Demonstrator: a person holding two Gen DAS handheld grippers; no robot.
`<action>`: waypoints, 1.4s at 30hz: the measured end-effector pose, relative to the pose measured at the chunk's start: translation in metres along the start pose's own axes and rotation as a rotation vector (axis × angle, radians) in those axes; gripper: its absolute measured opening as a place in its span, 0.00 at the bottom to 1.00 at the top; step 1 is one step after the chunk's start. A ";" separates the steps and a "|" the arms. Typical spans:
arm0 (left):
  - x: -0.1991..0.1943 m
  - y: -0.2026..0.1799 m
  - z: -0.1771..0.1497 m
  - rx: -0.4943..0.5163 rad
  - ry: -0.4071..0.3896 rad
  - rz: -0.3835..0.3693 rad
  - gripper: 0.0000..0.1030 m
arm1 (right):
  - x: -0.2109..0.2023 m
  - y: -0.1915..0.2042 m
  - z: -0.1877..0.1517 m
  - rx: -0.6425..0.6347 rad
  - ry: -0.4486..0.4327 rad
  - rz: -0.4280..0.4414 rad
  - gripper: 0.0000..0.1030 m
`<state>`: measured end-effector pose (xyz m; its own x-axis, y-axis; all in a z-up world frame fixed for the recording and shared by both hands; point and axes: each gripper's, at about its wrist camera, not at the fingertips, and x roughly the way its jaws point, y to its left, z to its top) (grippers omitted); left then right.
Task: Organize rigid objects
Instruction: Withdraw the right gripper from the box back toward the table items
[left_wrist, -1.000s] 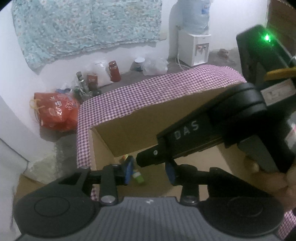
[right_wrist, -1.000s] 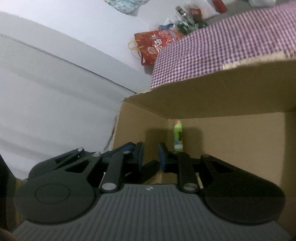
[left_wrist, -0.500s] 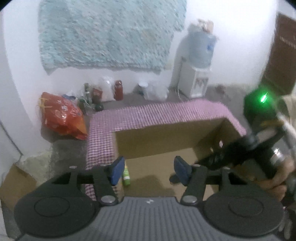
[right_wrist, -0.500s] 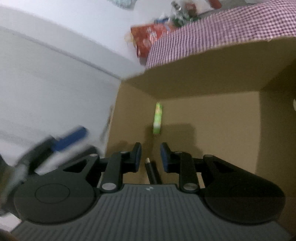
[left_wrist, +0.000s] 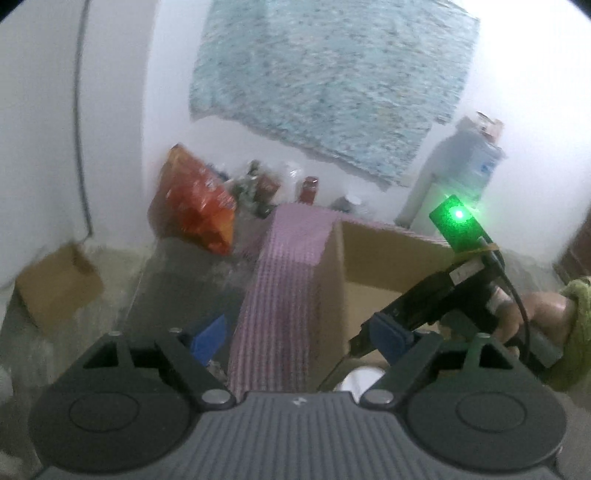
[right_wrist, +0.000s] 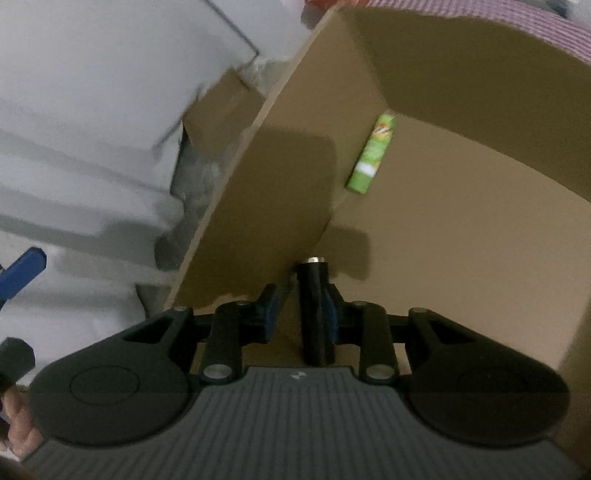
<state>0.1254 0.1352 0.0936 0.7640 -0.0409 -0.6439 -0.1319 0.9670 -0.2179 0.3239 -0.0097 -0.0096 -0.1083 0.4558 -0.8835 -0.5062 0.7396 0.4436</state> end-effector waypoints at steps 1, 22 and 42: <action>0.000 0.006 -0.004 -0.015 0.004 0.006 0.84 | 0.006 0.003 0.000 -0.010 0.019 -0.007 0.25; 0.014 0.031 -0.031 -0.030 0.056 0.022 0.84 | -0.018 -0.054 0.031 0.111 -0.064 -0.159 0.20; -0.022 -0.012 -0.066 0.057 0.005 -0.083 0.90 | -0.160 -0.036 -0.084 0.157 -0.430 0.068 0.43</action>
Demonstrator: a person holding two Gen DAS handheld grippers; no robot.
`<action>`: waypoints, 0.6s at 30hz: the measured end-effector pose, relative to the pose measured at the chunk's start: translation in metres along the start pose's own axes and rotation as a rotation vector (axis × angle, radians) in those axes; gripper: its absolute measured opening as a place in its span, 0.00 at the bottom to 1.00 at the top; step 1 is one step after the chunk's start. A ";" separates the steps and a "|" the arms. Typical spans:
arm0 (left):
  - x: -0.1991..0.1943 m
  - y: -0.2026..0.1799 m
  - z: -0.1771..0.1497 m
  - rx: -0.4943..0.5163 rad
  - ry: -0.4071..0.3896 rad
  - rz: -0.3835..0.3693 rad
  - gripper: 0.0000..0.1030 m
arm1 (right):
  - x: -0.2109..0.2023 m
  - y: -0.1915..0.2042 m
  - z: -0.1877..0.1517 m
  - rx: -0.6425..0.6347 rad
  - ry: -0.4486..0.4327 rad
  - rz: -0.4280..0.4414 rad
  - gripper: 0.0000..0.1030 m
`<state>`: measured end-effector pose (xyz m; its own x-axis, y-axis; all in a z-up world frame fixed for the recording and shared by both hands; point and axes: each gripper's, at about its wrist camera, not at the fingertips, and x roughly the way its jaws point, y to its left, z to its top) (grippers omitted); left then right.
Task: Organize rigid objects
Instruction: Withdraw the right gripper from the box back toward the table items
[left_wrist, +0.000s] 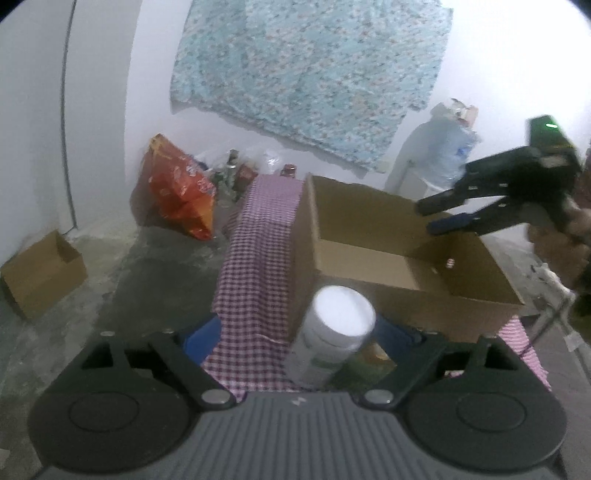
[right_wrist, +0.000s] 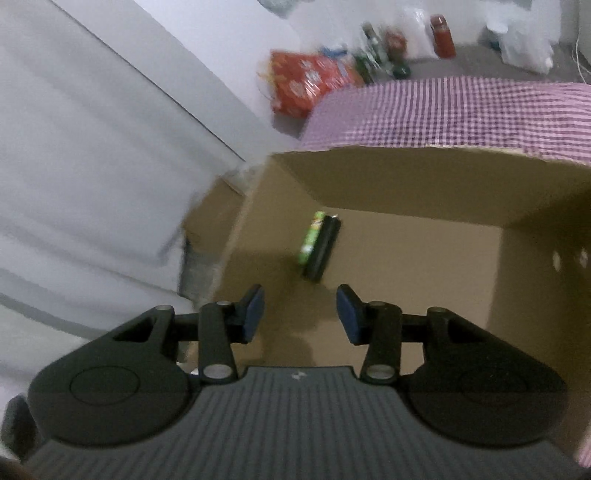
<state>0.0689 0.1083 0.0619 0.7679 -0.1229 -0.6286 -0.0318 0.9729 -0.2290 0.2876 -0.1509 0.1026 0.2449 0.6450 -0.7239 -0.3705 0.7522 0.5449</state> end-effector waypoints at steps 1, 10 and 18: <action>-0.002 -0.003 -0.002 0.005 0.001 -0.010 0.93 | -0.016 0.000 -0.011 -0.004 -0.028 0.013 0.43; -0.011 -0.047 -0.036 0.100 0.039 -0.128 1.00 | -0.117 -0.034 -0.156 0.003 -0.247 0.012 0.47; 0.013 -0.114 -0.081 0.289 0.057 -0.202 0.99 | -0.075 -0.076 -0.247 0.089 -0.312 -0.125 0.43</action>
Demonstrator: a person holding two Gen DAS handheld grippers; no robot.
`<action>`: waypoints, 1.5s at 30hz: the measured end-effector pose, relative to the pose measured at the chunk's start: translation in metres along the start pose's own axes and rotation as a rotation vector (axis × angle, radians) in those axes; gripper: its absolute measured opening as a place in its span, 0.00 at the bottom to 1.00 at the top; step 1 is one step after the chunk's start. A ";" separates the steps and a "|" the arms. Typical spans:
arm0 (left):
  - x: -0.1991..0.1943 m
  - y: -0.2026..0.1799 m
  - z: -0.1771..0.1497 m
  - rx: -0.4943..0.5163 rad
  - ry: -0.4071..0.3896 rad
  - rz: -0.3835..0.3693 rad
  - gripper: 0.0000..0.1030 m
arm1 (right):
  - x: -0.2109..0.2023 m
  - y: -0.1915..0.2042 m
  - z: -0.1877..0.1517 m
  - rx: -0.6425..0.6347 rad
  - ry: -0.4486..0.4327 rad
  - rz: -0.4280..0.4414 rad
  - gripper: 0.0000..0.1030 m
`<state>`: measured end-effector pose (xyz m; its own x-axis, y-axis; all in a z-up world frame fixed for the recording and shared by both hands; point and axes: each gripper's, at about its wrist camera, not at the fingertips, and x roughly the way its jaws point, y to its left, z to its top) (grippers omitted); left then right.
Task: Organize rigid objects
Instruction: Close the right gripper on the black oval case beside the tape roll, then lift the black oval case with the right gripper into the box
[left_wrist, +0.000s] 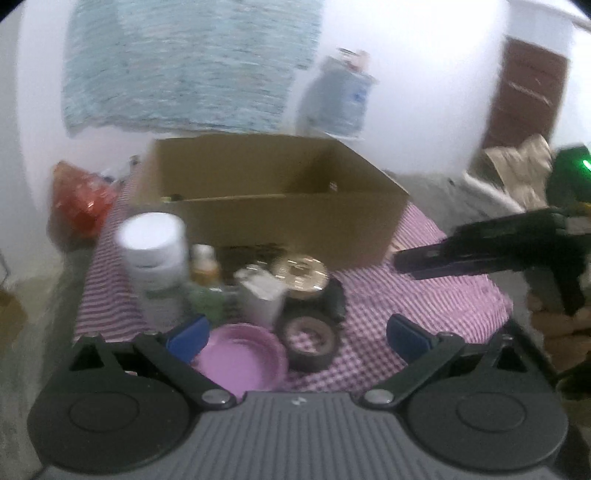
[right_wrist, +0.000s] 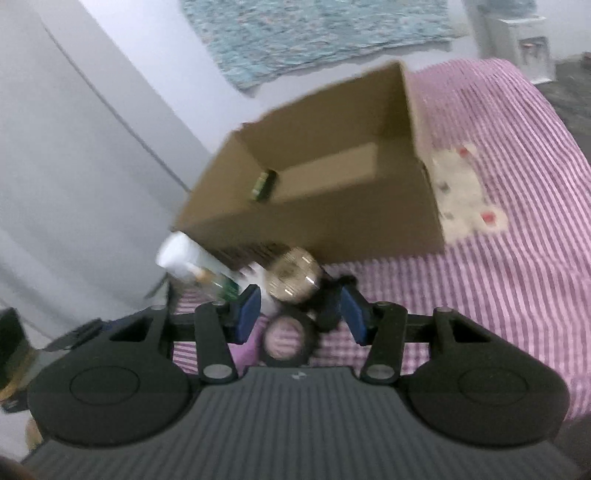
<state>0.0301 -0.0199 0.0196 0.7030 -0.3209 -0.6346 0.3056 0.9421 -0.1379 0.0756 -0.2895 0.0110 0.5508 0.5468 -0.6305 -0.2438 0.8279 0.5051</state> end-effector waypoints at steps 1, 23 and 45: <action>0.008 -0.009 -0.002 0.027 0.003 0.001 0.99 | 0.004 -0.002 -0.004 0.006 -0.002 -0.008 0.41; 0.098 -0.050 -0.003 0.250 0.146 -0.031 0.60 | 0.113 0.002 0.002 -0.145 0.114 -0.131 0.27; 0.106 -0.089 -0.010 0.331 0.192 -0.115 0.60 | 0.042 -0.061 -0.034 0.091 0.102 -0.057 0.19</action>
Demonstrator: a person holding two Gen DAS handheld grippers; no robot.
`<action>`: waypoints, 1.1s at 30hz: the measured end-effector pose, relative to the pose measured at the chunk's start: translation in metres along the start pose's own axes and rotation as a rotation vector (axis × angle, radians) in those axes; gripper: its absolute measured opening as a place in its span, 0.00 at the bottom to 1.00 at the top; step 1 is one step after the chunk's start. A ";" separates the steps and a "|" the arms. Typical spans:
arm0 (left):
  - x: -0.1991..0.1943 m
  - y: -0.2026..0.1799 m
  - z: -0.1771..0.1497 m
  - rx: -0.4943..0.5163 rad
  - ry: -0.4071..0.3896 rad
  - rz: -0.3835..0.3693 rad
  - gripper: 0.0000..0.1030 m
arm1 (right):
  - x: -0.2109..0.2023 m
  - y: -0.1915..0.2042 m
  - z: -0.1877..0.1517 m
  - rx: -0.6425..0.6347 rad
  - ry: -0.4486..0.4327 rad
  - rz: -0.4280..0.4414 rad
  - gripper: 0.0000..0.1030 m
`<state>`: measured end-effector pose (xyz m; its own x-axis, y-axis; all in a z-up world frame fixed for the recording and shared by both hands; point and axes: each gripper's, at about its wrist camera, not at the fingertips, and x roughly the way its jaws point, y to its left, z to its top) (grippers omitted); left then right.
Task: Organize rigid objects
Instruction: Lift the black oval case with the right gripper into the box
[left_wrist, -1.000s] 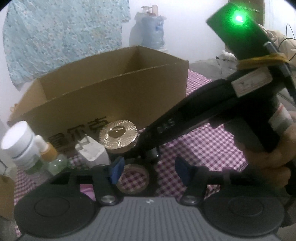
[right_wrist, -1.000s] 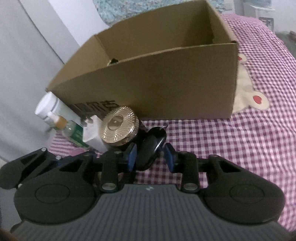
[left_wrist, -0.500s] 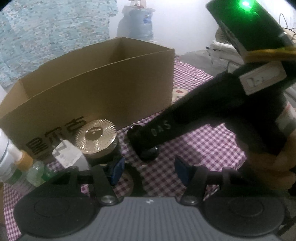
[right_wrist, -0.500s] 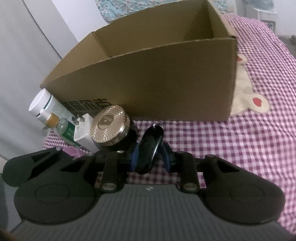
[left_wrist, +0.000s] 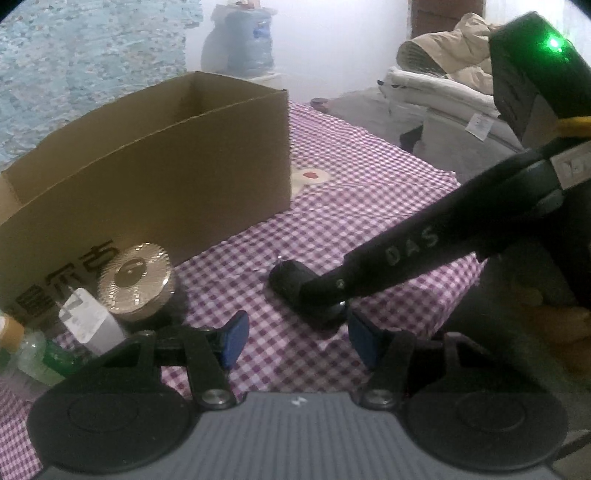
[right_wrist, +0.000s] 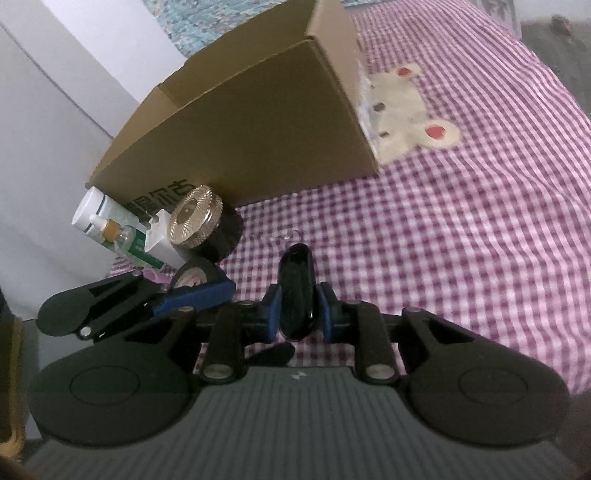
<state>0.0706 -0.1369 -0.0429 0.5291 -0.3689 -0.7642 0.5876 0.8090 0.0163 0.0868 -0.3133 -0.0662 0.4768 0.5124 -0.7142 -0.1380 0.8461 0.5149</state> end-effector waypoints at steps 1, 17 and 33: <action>0.001 -0.001 0.000 0.000 0.007 -0.012 0.60 | -0.001 -0.005 -0.001 0.024 -0.001 0.020 0.20; 0.023 0.003 0.015 -0.060 0.039 -0.022 0.44 | 0.007 -0.029 0.003 0.166 -0.025 0.157 0.21; 0.002 0.006 0.014 -0.068 -0.022 0.037 0.32 | 0.006 -0.004 0.011 0.138 -0.037 0.166 0.17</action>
<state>0.0837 -0.1392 -0.0352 0.5632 -0.3473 -0.7498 0.5246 0.8514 -0.0003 0.0996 -0.3150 -0.0673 0.4894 0.6351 -0.5976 -0.0984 0.7211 0.6858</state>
